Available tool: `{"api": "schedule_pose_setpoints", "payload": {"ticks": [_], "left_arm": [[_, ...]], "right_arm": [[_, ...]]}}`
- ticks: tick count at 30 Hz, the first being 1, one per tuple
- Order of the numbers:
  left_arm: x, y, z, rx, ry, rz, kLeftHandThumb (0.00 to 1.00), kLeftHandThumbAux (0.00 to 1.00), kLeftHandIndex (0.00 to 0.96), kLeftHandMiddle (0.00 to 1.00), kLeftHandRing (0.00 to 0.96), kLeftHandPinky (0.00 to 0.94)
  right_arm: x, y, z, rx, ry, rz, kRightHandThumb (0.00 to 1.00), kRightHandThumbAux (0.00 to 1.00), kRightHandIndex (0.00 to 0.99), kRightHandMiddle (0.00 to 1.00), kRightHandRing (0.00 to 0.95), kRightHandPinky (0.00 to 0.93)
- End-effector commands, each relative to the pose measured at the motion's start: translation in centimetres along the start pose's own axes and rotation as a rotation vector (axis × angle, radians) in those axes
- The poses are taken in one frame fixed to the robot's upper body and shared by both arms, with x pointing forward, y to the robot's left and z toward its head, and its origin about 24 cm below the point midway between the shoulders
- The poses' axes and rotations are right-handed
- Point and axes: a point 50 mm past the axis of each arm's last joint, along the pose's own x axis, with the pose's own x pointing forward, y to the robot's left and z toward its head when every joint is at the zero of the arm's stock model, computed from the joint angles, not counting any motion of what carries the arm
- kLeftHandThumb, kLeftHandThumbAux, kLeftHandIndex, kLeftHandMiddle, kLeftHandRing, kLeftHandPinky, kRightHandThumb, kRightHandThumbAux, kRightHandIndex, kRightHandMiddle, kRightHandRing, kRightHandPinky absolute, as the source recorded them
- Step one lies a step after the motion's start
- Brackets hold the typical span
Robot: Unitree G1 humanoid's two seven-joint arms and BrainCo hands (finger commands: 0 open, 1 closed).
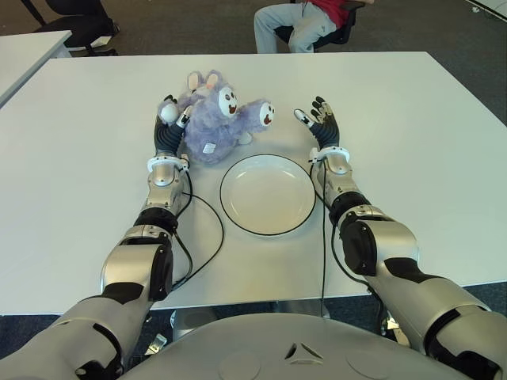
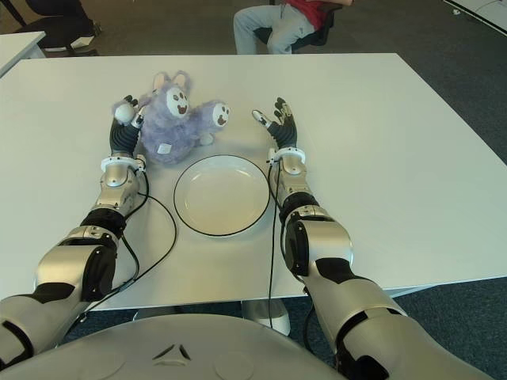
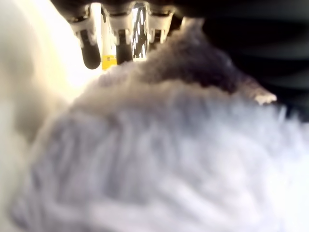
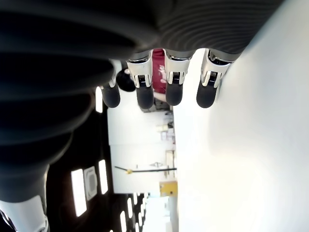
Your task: Put the doll into the plate.
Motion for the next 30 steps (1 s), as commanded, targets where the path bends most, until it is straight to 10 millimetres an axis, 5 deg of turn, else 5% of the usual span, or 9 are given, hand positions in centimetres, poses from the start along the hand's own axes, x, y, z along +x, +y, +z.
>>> {"api": "schedule_pose_setpoints", "payload": {"ticks": [1, 30], "left_arm": [[-3.6, 0.7, -4.9, 0.022, 0.179, 0.003, 0.000, 0.486, 0.000, 0.095, 0.110, 0.118], [-3.5, 0.7, -4.8, 0.029, 0.177, 0.002, 0.000, 0.477, 0.000, 0.090, 0.103, 0.108]], "right_arm": [[-2.7, -1.1, -5.6, 0.006, 0.226, -0.040, 0.057, 0.668, 0.003, 0.032, 0.021, 0.014], [-2.6, -2.3, -5.4, -0.006, 0.218, -0.068, 0.058, 0.671, 0.005, 0.031, 0.019, 0.016]]}}
